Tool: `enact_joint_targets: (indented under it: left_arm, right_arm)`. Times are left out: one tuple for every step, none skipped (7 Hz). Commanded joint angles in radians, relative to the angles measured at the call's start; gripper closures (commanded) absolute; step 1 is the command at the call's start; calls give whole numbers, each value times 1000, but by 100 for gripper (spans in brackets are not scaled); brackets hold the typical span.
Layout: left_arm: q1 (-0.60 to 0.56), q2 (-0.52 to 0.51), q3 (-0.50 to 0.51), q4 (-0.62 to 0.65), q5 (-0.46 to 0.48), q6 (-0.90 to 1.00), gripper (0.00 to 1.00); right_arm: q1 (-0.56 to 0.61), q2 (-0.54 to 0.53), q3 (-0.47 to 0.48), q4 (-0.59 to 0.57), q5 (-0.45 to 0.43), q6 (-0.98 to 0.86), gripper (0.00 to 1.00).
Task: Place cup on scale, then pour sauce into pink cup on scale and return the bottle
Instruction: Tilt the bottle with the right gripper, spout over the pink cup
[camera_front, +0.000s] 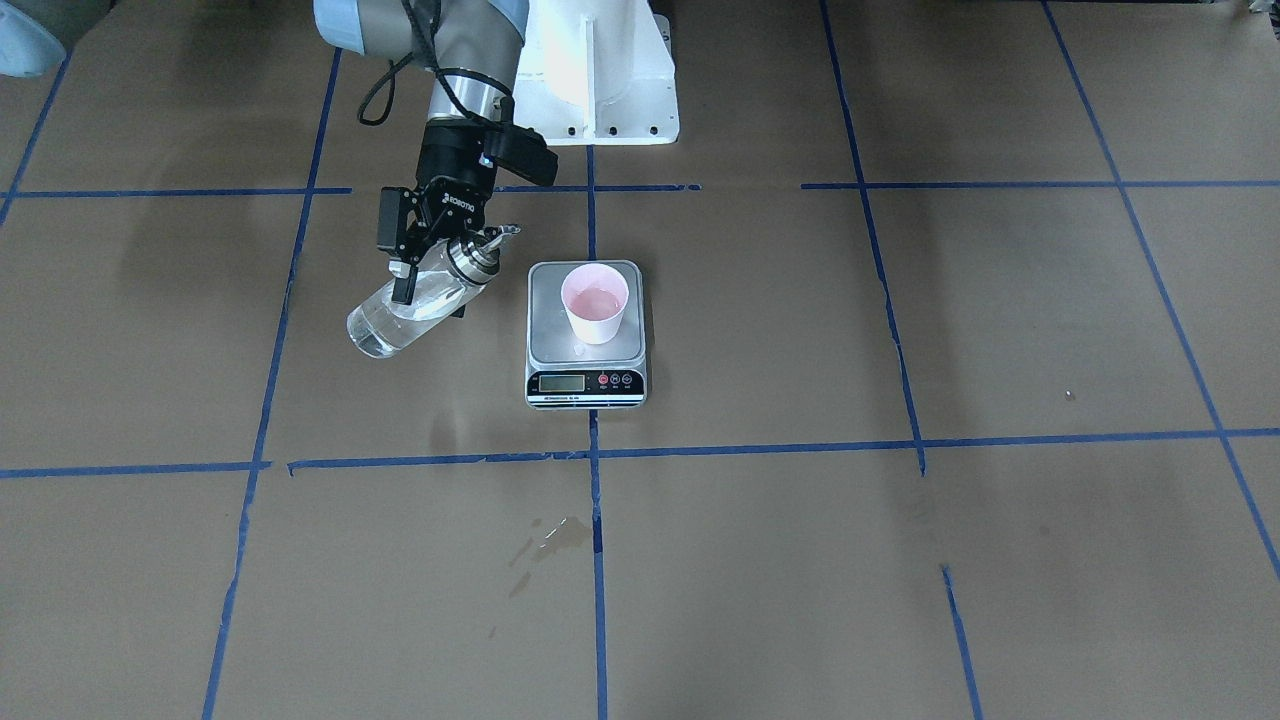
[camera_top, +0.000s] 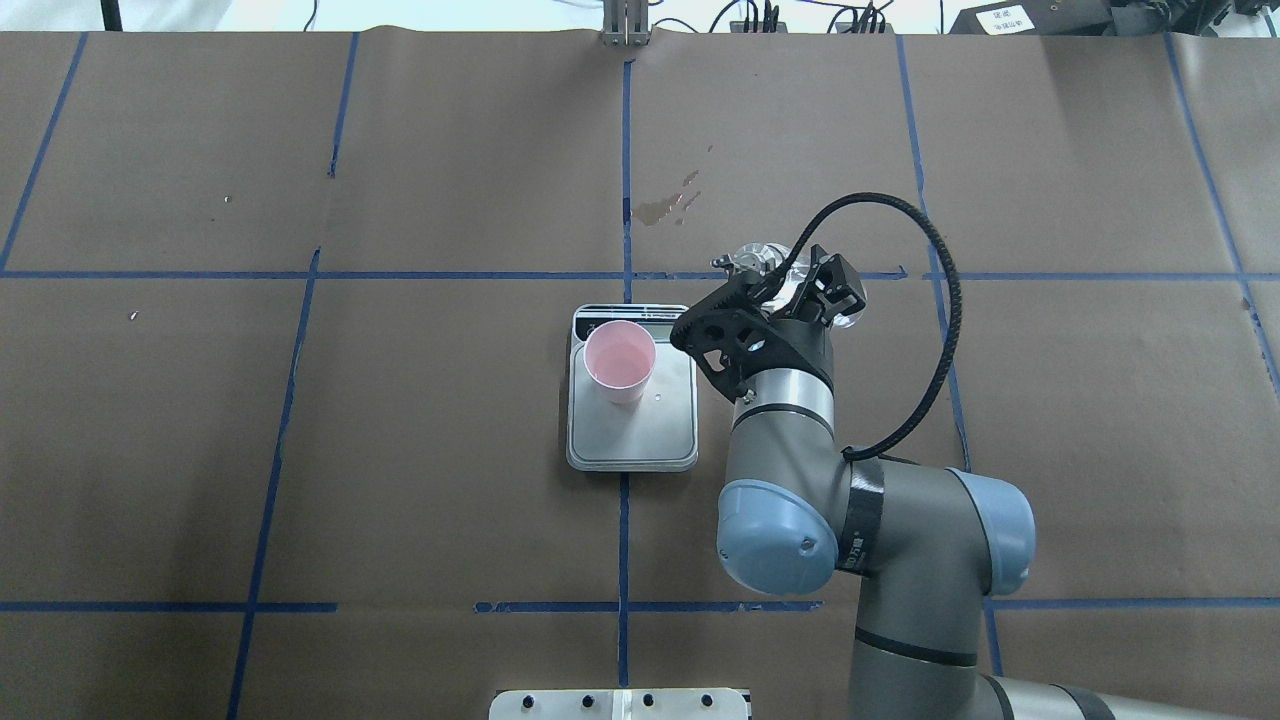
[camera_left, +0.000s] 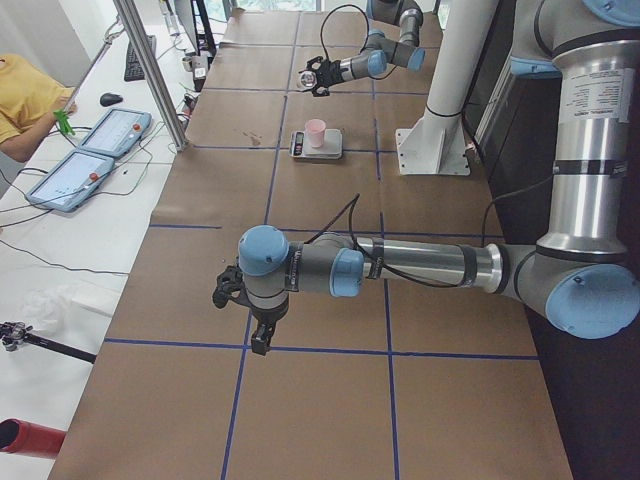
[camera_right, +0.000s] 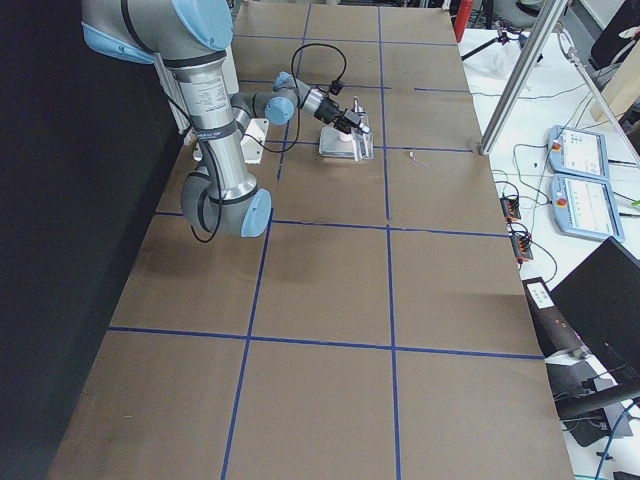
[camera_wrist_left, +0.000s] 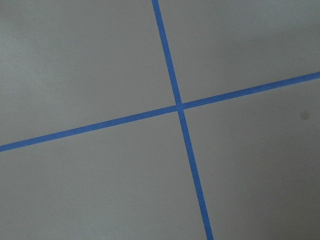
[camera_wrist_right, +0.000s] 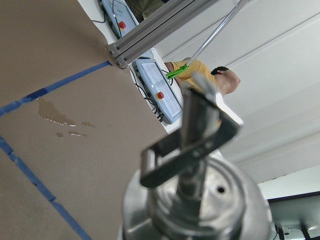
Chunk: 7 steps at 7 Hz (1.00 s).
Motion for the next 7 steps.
enact_joint_targets:
  left_arm:
    - [2,0,0,0,-3,0,0]
    - [2,0,0,0,-5,0,0]
    - [0,0,0,0,-5,0,0]
    - [0,0,0,0,-5,0,0]
    - [2,0,0,0,-5,0,0]
    - [2,0,0,0,-5,0,0]
    - [2,0,2,0,-5,0,0]
  right_arm:
    - [-2,20,-43,-27,-43,-104,100]
    - [-2,35,-84,-86,-61,-113,100]
    - [-2,88,-121,-167,-88,-133,100]
    - [-4,118,-153,-215,-95,-136,100]
    - [-6,116,-158,-223,-121,-159,100]
    - [-16,103,-164,-229,-159,-226,100]
    - [-28,104,-169,-229,-202,-271,100]
